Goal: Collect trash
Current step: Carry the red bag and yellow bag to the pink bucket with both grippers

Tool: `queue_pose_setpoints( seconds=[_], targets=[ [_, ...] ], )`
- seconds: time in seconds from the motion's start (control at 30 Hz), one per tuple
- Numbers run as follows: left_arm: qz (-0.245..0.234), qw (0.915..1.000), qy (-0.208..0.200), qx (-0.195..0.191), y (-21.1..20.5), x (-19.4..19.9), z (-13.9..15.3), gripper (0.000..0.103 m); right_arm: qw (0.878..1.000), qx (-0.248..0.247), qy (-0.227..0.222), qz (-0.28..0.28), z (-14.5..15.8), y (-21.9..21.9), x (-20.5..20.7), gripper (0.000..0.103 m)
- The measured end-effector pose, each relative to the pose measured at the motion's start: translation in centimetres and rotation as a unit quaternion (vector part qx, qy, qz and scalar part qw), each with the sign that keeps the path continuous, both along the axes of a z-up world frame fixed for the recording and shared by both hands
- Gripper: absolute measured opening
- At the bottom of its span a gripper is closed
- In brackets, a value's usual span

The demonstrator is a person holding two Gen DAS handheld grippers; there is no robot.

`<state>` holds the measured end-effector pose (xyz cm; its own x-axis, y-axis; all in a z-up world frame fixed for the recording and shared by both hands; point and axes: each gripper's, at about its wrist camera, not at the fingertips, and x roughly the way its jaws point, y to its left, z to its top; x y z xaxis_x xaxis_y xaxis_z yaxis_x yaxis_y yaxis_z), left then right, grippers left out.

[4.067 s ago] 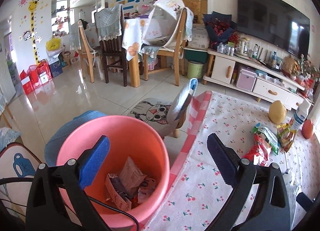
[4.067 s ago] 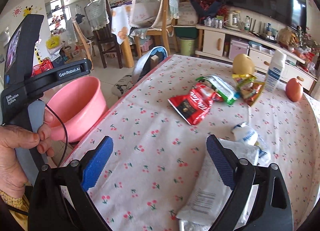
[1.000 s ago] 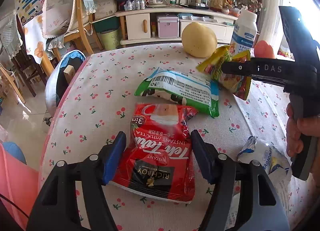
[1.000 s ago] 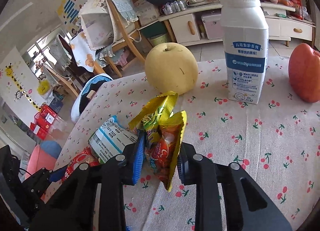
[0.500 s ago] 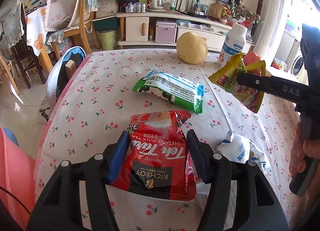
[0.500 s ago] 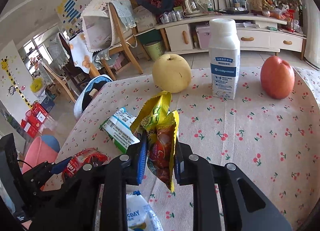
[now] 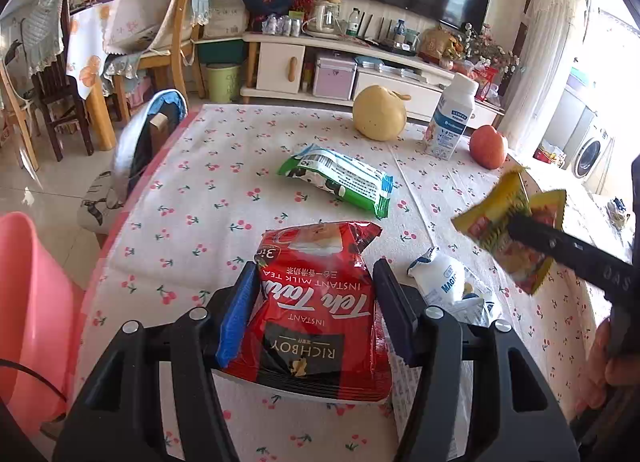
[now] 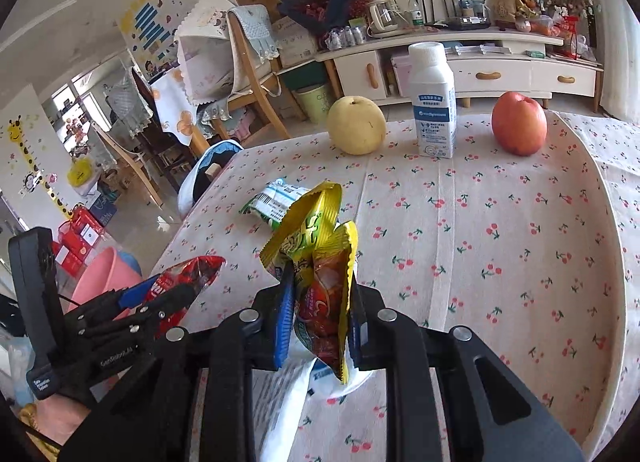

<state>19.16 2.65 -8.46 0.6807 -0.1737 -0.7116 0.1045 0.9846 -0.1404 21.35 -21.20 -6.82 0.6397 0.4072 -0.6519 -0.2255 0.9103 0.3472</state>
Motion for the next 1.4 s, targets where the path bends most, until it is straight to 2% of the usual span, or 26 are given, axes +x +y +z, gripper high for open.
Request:
queue_pose_setpoints(
  seconds=[0.5,0.97,1.17,1.4],
  targets=[
    [0.033,0.9987,-0.014,-0.037,2.6,-5.8,1.7,0.06,0.999,-0.009,-0.011,0.033,1.7,3.6,-6.4,0.023],
    [0.061,0.9954,-0.046,-0.058,5.5,-7.0,3.3,0.06,0.998,-0.015,-0.013,0.062,2.2,7.6,-8.4,0.023],
    [0.085,0.9914,-0.07,-0.07,7.8,-7.4,4.3,0.06,0.996,-0.012,-0.026,0.084,3.5,10.6,-8.5,0.023],
    [0.152,0.9805,-0.094,-0.082,12.3,-7.9,5.3,0.06,0.991,-0.006,-0.038,0.128,4.7,16.2,-7.8,0.023]
  ],
)
